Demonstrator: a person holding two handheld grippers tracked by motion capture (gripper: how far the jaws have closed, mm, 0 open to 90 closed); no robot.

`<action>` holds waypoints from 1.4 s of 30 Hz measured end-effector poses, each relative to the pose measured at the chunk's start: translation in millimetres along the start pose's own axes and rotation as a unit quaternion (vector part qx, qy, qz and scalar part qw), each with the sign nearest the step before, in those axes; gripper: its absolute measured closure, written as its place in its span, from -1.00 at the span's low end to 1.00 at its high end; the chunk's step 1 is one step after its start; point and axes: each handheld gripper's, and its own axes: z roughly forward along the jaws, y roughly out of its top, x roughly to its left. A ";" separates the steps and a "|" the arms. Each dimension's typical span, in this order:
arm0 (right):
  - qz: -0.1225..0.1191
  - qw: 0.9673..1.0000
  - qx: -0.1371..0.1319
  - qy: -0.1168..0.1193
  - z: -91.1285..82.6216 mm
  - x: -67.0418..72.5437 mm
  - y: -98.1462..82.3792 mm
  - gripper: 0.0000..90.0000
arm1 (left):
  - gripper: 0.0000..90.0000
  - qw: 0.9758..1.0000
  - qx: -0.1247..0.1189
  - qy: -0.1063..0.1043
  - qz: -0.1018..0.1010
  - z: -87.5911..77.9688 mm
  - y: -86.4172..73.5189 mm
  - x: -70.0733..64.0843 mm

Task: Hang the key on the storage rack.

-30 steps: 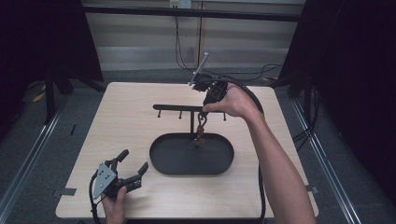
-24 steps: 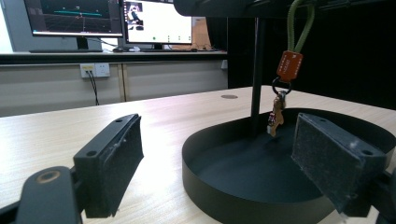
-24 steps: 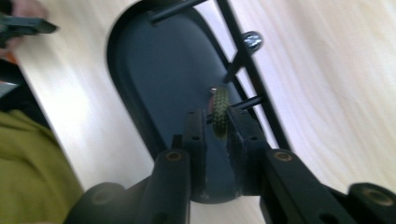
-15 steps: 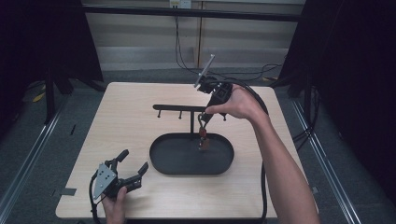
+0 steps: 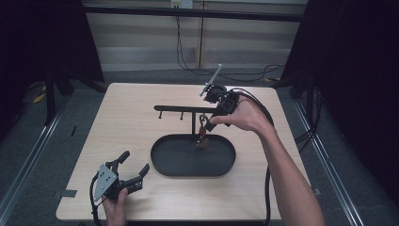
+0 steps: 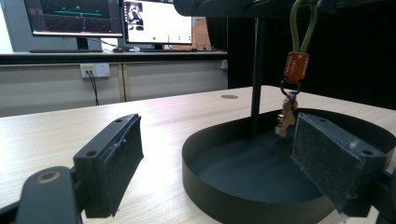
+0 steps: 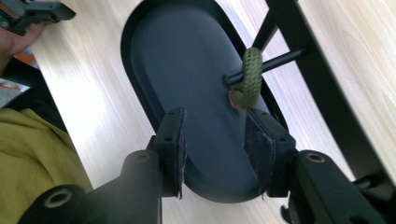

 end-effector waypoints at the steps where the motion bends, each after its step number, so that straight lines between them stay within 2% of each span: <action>1: 0.000 1.000 -0.006 -0.002 -1.0 0.9 -3.7 0.31 | -0.65 1.000 -0.001 0.000 -0.001 0.2 -0.1 -0.1; 6: -0.006 0.999 -0.045 0.004 -3.8 5.8 -18.2 0.31 | -0.65 1.000 0.000 0.000 -0.001 0.1 0.0 -0.1; 11: -0.016 0.997 -0.070 0.005 1.8 12.5 -28.8 0.30 | -0.65 1.000 0.000 0.000 0.000 0.0 0.0 0.0; 13: -0.009 0.996 -0.084 -0.001 4.6 14.1 -34.3 0.30 | -0.65 1.000 -0.001 0.000 0.000 0.1 0.0 -0.1; 17: -0.007 0.993 -0.114 -0.007 8.2 16.3 -46.9 0.28 | -0.65 1.000 0.000 0.000 0.001 0.0 0.0 0.1; 21: 0.003 0.986 -0.168 -0.005 10.0 17.4 -63.7 0.26 | -0.65 1.000 0.000 0.000 -0.001 0.0 0.0 -0.1; 24: 0.012 0.985 -0.175 -0.008 11.9 17.2 -68.5 0.25 | -0.65 1.000 -0.001 0.000 -0.001 0.2 -0.1 -0.1; 25: 0.023 0.980 -0.198 -0.007 14.7 16.1 -76.7 0.23 | -0.65 1.000 -0.001 0.000 0.000 0.2 -0.1 -0.1; 29: 0.036 0.973 -0.227 -0.004 22.3 16.5 -89.0 0.17 | -0.65 1.000 0.000 0.000 0.001 0.0 0.0 0.1; 33: 0.038 0.963 -0.268 -0.008 32.3 18.7 -100.5 0.09 | -0.65 1.000 -0.001 0.000 0.000 0.0 0.0 0.0; 34: 0.038 0.963 -0.268 -0.008 32.3 18.7 -100.5 0.09 | -0.65 1.000 -0.001 0.000 0.000 0.0 0.0 0.0; 35: 0.038 0.958 -0.284 -0.013 38.5 20.3 -106.3 0.05 | -0.65 1.000 -0.001 0.000 0.000 0.0 0.0 0.0; 36: 0.038 0.956 -0.292 -0.010 40.9 21.0 -108.8 0.04 | -0.65 1.000 0.000 0.000 0.001 0.0 0.0 0.0; 37: 0.038 0.956 -0.292 -0.010 40.9 21.0 -108.8 0.04 | -0.65 1.000 0.000 0.000 0.001 0.0 0.0 0.0; 38: 0.047 0.945 -0.325 -0.014 47.7 23.8 -117.4 -0.04 | -0.65 1.000 0.000 0.000 0.001 -0.1 0.0 0.2; 39: 0.051 0.942 -0.331 -0.021 50.1 25.1 -120.4 -0.05 | -0.65 1.000 0.000 0.000 0.001 -0.1 0.0 0.2; 40: 0.051 0.942 -0.331 -0.021 50.1 25.1 -120.4 -0.05 | -0.65 1.000 0.000 0.000 0.001 -0.1 0.0 0.2; 41: 0.058 0.935 -0.345 -0.049 59.5 29.1 -130.2 -0.06 | -0.65 1.000 -0.001 0.000 0.000 0.1 -0.1 -0.1; 42: 0.059 0.934 -0.350 -0.050 61.4 29.6 -132.4 -0.07 | -0.65 1.000 -0.001 0.000 0.000 0.1 -0.1 -0.1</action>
